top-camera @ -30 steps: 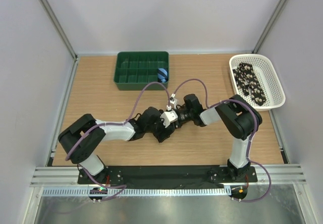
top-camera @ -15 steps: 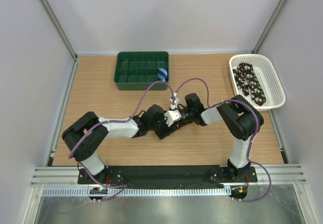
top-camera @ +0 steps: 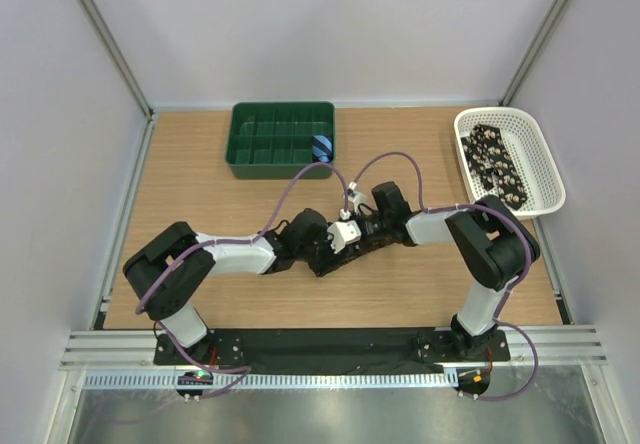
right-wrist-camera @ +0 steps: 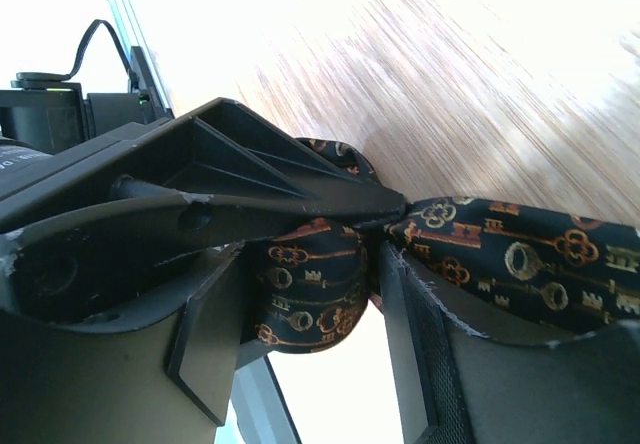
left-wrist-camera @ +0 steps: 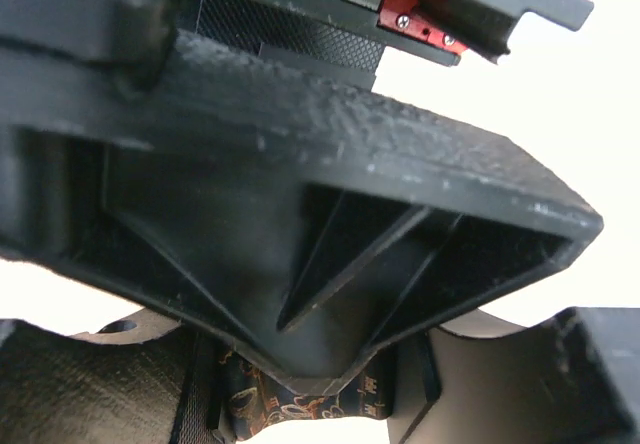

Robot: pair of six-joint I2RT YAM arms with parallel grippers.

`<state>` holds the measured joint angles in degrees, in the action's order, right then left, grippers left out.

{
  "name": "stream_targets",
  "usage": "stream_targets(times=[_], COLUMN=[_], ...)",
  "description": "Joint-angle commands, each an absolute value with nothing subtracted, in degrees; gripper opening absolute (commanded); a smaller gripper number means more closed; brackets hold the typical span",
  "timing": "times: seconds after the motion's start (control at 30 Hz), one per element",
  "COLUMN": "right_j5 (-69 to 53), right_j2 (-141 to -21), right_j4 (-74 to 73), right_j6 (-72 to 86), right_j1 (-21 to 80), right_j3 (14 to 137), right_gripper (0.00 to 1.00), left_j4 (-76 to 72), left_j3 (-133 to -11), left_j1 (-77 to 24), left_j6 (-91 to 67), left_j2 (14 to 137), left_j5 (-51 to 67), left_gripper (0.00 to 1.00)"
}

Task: Roll the ties
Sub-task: Roll the tie

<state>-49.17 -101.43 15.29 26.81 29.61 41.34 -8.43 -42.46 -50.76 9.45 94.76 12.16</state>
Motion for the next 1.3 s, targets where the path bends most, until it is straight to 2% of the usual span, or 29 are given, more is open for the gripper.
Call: stream_targets(times=[0.0, 0.17, 0.27, 0.63, 0.83, 1.0, 1.1, 1.13, 1.17, 1.27], right_j5=[-48.25, -48.25, -48.34, -45.44, -41.84, -39.12, -38.32, -38.41, -38.58, -37.27], right_j2=[-98.97, -98.09, -96.86, -95.62, -96.85, -98.08, -99.31, -99.49, -99.32, -96.77], right_j4=[13.80, 12.22, 12.31, 5.98, 9.66, 11.86, 12.57, 12.66, 13.00, 12.05], right_j6=[25.48, 25.58, 25.93, 23.82, 25.49, 26.72, 26.72, 26.72, 26.72, 26.81], right_j1=[29.09, 28.13, 27.34, 27.42, 27.33, 27.42, 27.42, 27.33, 27.42, 27.07], right_j3=[42.27, 42.45, 41.75, 41.22, 36.92, 35.16, 34.98, 34.89, 34.72, 34.63], right_gripper=[0.60, 0.55, 0.45, 0.34, 0.32, 0.25, 0.25, 0.28, 0.39, 0.46], left_j4=[-4.83, -4.48, -4.13, -1.76, 2.00, 8.07, 11.67, 12.73, 14.05, 18.10], left_j3=[-43.15, -43.15, -43.33, -44.82, -46.23, -48.51, -50.88, -51.58, -53.33, -55.37], left_j1=[-50.36, -50.45, -50.54, -51.33, -52.12, -53.08, -53.26, -53.35, -53.44, -53.53], left_j6=[9.75, 9.93, 9.93, 10.11, 9.67, 7.74, 6.07, 5.19, 4.75, 3.87], left_j2=[95.80, 95.62, 95.71, 95.45, 95.54, 96.06, 96.59, 97.20, 97.82, 99.58], left_j5=[12.13, 12.04, 12.13, 11.08, 9.58, 8.79, 8.44, 8.52, 8.70, 7.74], left_gripper=[0.32, 0.32, 0.32, 0.33, 0.34, 0.38, 0.38, 0.38, 0.37, 0.35])
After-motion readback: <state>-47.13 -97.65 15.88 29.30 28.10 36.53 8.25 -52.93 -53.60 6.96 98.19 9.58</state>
